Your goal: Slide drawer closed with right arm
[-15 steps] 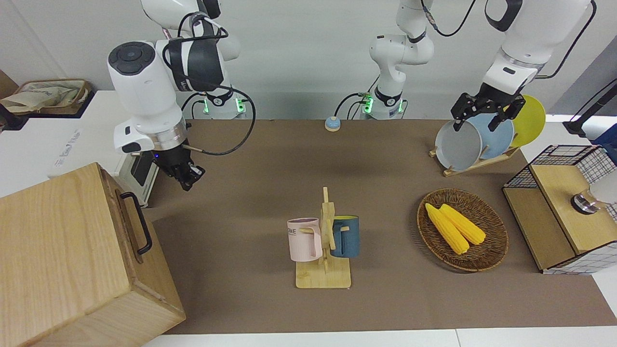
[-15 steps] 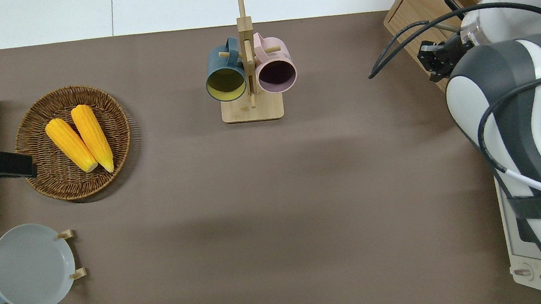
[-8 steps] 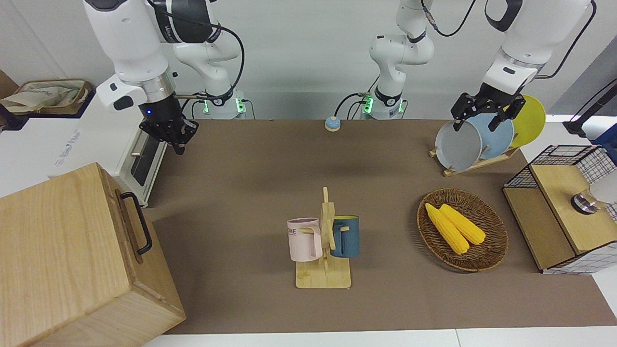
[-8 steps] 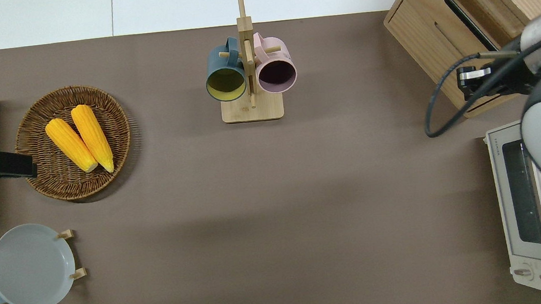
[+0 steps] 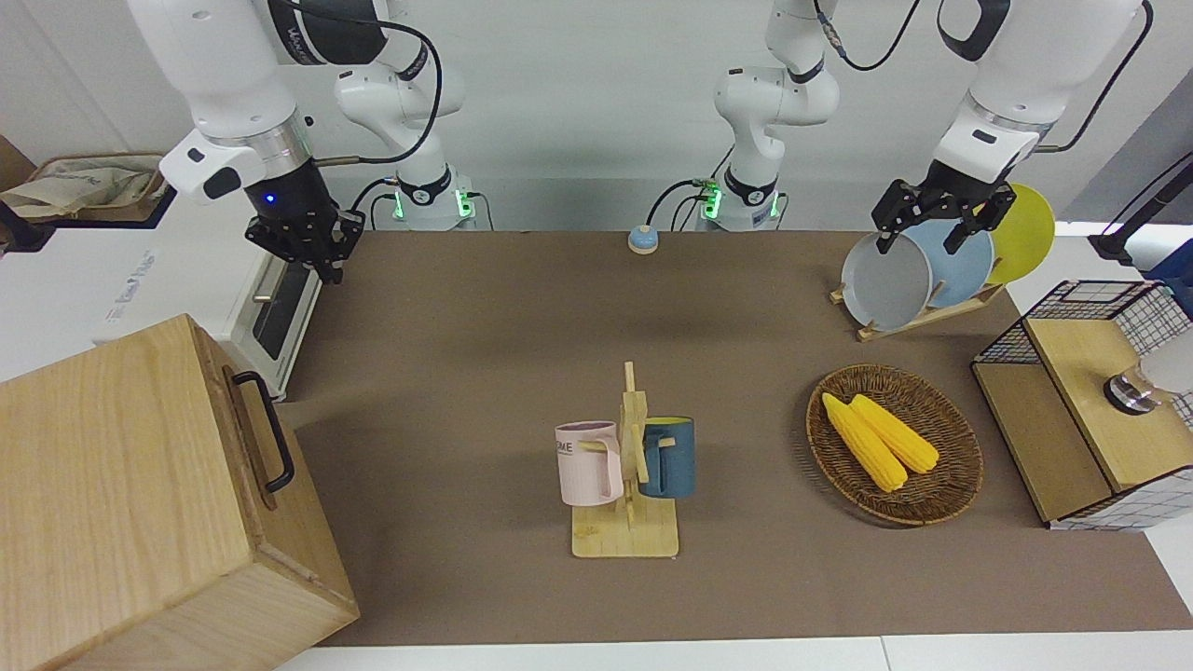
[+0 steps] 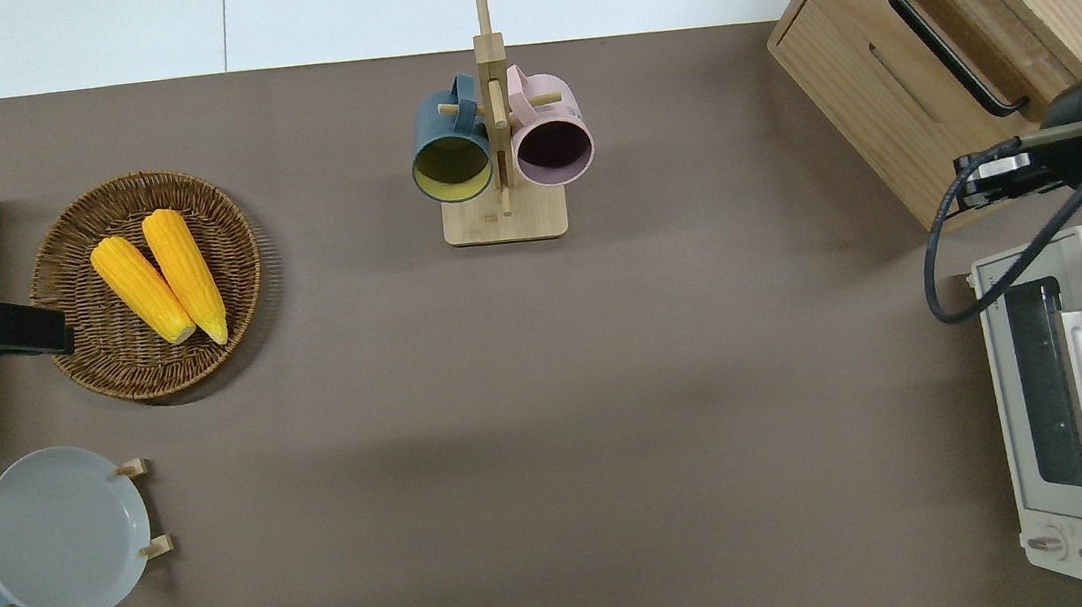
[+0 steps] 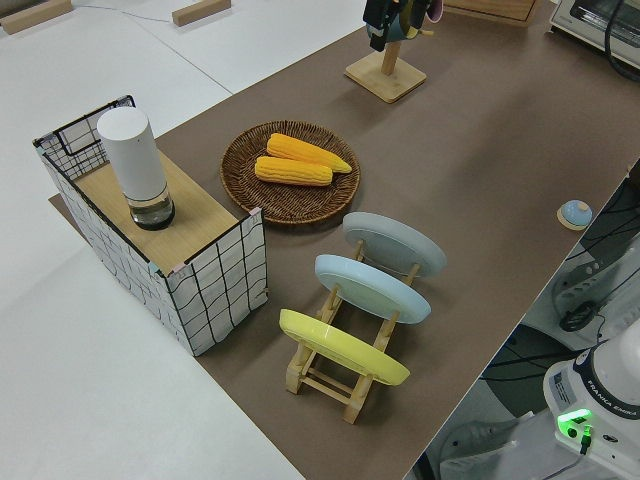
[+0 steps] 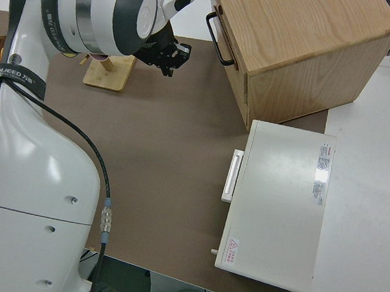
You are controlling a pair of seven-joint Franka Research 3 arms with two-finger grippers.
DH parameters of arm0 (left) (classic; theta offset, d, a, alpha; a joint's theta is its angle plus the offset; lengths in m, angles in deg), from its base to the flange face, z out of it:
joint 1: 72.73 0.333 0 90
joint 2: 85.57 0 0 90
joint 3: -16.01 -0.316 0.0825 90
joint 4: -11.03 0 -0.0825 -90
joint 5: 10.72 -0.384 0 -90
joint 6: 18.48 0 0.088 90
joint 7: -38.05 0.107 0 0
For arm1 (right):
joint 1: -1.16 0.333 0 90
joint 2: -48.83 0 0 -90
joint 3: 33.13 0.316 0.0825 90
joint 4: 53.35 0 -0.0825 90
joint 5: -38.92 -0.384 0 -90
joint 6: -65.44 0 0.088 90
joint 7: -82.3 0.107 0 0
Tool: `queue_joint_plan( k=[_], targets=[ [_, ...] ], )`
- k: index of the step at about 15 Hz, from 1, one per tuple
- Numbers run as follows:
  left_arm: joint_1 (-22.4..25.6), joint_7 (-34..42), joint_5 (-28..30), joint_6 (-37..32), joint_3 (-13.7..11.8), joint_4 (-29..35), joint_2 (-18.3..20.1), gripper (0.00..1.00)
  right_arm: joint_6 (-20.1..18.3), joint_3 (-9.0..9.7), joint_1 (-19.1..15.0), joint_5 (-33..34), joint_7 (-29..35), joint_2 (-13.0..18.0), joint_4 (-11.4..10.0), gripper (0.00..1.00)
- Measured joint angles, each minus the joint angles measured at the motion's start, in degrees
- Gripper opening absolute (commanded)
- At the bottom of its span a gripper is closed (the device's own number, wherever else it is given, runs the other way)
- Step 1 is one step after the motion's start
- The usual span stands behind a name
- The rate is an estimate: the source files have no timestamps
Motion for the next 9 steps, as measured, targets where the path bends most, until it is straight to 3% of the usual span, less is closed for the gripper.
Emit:
queue_joint_plan(
  k=[9],
  targets=[
    [0.0, 0.0, 0.0, 0.0, 0.0, 0.0, 0.0, 1.00, -0.6, 0.26, 0.3, 0.0, 0.0, -0.4, -0.2, 0.992]
  ],
)
